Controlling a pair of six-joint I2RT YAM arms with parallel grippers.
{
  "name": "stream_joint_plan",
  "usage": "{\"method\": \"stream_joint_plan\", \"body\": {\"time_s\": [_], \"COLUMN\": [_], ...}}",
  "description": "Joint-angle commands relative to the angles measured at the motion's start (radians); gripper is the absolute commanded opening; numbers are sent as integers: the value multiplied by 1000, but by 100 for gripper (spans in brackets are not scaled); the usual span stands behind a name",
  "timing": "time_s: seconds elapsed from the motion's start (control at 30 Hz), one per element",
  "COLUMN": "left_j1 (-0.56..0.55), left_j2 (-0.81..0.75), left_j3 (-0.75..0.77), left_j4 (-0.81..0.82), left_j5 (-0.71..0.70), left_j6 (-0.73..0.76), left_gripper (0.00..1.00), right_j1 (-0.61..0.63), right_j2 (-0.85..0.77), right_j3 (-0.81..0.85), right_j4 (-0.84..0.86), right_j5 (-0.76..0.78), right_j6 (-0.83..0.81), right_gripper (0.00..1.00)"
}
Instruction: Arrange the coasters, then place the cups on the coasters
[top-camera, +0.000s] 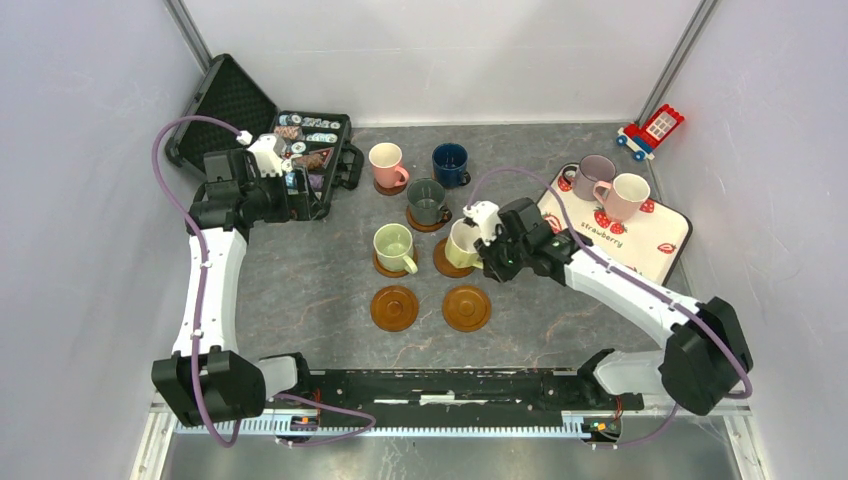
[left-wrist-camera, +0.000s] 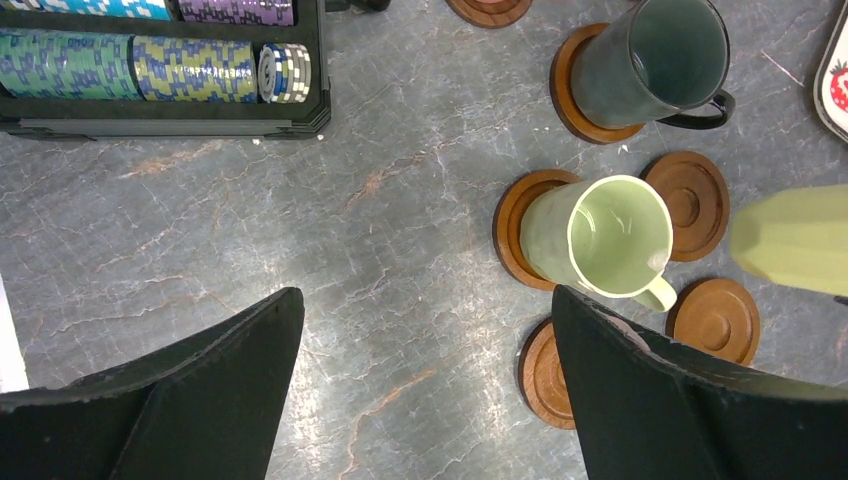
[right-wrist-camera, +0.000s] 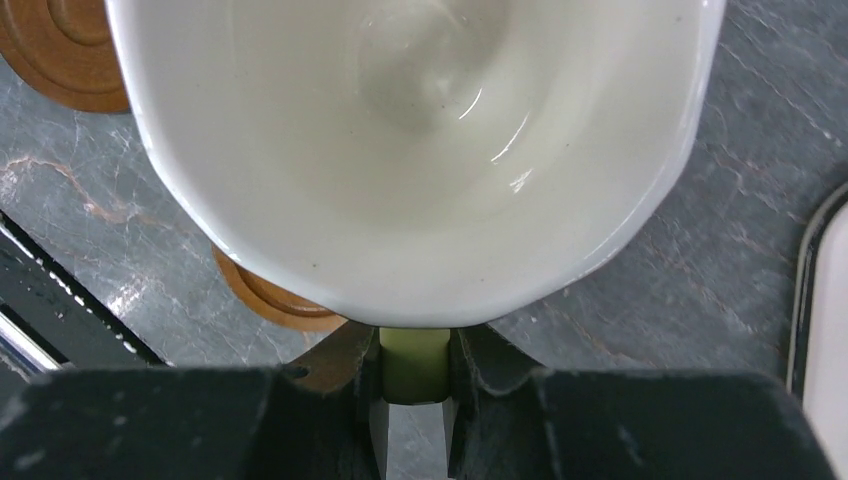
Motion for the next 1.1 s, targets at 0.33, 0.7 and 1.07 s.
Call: {"method": "stream_joint_plan", "body": {"time_s": [0.33, 0.7, 1.07], "left_j1": [5, 5, 5], "left_j2": [-26, -18, -11], "left_j3": [-16, -18, -22], "left_j4": [44, 44, 42], "left_j5": [-52, -67, -67], "left_j6": [-40, -40, -39], "left_gripper": [100, 100, 100], "right_j1": [62, 61, 62], "right_j2": [170, 233, 232], "right_j3": [100, 108, 73], "right_j4": [189, 227, 203], "right_j5": [106, 116, 102], "right_j6": [52, 96, 124], "right_gripper": [0, 0, 30]}}
